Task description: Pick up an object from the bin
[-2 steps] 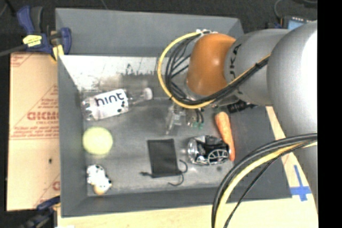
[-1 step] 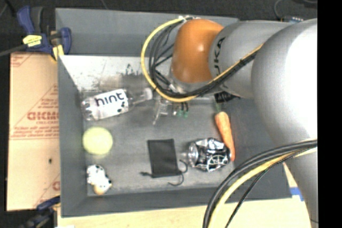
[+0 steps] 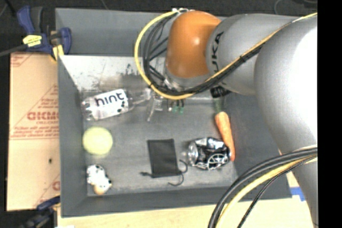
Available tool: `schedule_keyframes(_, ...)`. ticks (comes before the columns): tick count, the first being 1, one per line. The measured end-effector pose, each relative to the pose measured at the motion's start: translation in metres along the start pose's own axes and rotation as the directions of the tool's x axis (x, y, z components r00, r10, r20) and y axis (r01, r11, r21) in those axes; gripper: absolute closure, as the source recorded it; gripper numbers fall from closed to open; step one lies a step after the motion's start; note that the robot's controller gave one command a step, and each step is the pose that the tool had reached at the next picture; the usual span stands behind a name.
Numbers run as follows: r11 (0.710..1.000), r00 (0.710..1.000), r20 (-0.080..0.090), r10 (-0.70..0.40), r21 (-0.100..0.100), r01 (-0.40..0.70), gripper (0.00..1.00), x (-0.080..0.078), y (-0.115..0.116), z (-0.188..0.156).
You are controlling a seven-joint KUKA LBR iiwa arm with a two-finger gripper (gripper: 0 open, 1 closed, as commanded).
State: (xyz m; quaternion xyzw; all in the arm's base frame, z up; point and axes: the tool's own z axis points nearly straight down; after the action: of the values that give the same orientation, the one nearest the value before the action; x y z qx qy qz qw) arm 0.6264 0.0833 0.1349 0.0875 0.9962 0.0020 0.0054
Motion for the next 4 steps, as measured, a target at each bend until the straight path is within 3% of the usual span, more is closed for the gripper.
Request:
schedule_keyframes(1,0.988,0.988,0.002,-0.153,0.006,0.153,1.0,-0.003,-0.018,-0.007)
schedule_keyframes(2,0.947,0.947,0.0,-0.32,0.005,0.32,1.0,-0.002,-0.014,-0.015)
schedule_keyframes(3,0.973,0.973,0.005,-0.23,0.003,0.23,1.0,-0.001,-0.009,-0.011)
schedule_keyframes(4,0.946,0.946,0.003,-0.325,0.005,0.325,1.0,0.012,-0.011,0.008)
